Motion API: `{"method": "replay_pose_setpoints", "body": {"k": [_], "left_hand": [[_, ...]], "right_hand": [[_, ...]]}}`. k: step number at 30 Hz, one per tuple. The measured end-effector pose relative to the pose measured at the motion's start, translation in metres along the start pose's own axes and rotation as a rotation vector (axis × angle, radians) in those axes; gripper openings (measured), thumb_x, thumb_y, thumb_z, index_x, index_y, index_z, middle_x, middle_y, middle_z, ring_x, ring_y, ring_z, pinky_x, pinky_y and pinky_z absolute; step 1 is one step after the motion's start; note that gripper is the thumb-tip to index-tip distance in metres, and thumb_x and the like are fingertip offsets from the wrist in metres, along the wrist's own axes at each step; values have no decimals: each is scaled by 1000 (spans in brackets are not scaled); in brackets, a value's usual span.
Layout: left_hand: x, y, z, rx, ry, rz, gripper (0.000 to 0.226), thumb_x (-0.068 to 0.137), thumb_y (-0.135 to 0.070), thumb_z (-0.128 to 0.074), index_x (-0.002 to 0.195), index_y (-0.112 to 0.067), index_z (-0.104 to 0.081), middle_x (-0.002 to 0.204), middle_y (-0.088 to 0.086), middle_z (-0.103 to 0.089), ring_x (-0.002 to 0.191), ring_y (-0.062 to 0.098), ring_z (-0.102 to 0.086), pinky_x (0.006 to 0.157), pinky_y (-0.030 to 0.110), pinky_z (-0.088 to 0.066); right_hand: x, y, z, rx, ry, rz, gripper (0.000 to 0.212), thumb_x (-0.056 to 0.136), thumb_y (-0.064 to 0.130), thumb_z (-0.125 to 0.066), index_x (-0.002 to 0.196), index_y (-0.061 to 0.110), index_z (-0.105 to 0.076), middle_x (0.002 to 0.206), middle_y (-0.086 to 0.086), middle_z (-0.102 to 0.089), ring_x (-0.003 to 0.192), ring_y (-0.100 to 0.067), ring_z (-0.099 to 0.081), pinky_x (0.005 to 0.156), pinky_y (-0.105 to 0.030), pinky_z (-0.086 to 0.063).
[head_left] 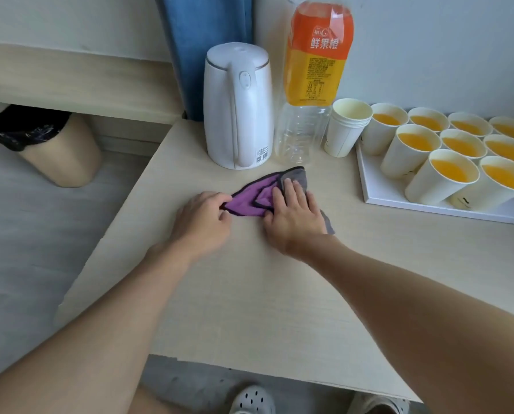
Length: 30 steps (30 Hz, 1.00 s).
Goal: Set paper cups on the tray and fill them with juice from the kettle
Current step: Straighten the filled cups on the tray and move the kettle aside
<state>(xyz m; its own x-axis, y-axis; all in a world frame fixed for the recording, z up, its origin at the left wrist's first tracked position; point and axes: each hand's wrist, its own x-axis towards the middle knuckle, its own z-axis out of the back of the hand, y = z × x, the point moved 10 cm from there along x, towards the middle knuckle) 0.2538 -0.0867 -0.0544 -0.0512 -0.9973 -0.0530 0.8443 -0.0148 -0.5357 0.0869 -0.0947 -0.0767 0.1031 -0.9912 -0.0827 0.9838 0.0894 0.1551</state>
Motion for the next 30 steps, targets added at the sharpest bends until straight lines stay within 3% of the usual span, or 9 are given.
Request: {"method": "replay_pose_setpoints", "body": {"k": [5, 7, 12, 16, 19, 23, 25, 27, 30], "left_hand": [[-9, -52, -49, 257, 198, -110, 56, 95, -18, -51, 149, -29, -42, 154, -1, -34, 152, 18, -20, 123, 50, -18], [-16, -69, -64, 267, 253, -146, 53, 95, -18, -51, 147, -27, -39, 151, -1, -35, 150, 17, -22, 123, 55, -15], [-41, -131, -92, 281, 339, -287, 52, 94, -17, -52, 143, -27, -38, 139, 0, -42, 142, 21, -32, 117, 51, -22], [-70, -180, -116, 341, 418, -408, 60, 94, -23, -55, 150, -27, -32, 146, 3, -39, 146, 23, -27, 118, 51, -23], [-91, -219, -131, 353, 466, -498, 79, 91, -40, -64, 157, -30, -23, 158, 4, -25, 152, 23, -20, 121, 51, -24], [-109, -234, -158, 502, 628, -492, 111, 80, -67, -74, 163, -32, -8, 165, 9, -11, 157, 27, -10, 122, 52, -24], [-113, -231, -171, 619, 689, -478, 118, 75, -70, -76, 163, -38, -4, 165, 11, -7, 157, 31, -3, 121, 58, -22], [-112, -233, -177, 668, 699, -472, 116, 73, -69, -77, 161, -41, -7, 162, 12, -10, 155, 33, -5, 118, 59, -24], [-108, -235, -179, 718, 684, -476, 125, 74, -71, -77, 162, -39, 5, 164, 13, -9, 155, 35, -8, 119, 58, -25]], "right_hand": [[-22, -38, 4, -13, 20, -9, 64, 101, 42, -25, 157, 16, -10, 165, -7, 3, 152, -21, 6, 122, -42, 3], [-33, -43, 2, -9, 41, 12, 64, 101, 42, -24, 157, 16, -9, 165, -7, 3, 152, -21, 7, 122, -42, 2], [-81, -83, 6, -25, 44, -14, 64, 100, 44, -19, 158, 18, -6, 165, -5, 5, 152, -20, 7, 122, -41, 2], [-121, -128, 12, -29, 41, -90, 62, 102, 41, -24, 157, 20, -6, 165, -3, 6, 152, -18, 8, 122, -40, 3], [-154, -176, 17, -9, 32, -196, 62, 102, 42, -23, 158, 21, -6, 165, -1, 7, 151, -16, 8, 122, -38, 4], [-194, -241, 22, 26, 11, -357, 62, 102, 44, -21, 158, 22, -6, 166, -1, 5, 152, -17, 7, 123, -39, 4], [-216, -277, 24, 47, 11, -455, 62, 101, 45, -19, 158, 23, -5, 166, -1, 6, 152, -17, 9, 123, -39, 4], [-241, -311, 28, 67, 6, -559, 63, 101, 46, -18, 158, 23, -5, 166, -2, 7, 152, -17, 9, 123, -39, 5], [-279, -350, 29, 105, -25, -754, 64, 100, 45, -19, 157, 19, -7, 165, -6, 6, 152, -22, 8, 123, -41, 4]]}}
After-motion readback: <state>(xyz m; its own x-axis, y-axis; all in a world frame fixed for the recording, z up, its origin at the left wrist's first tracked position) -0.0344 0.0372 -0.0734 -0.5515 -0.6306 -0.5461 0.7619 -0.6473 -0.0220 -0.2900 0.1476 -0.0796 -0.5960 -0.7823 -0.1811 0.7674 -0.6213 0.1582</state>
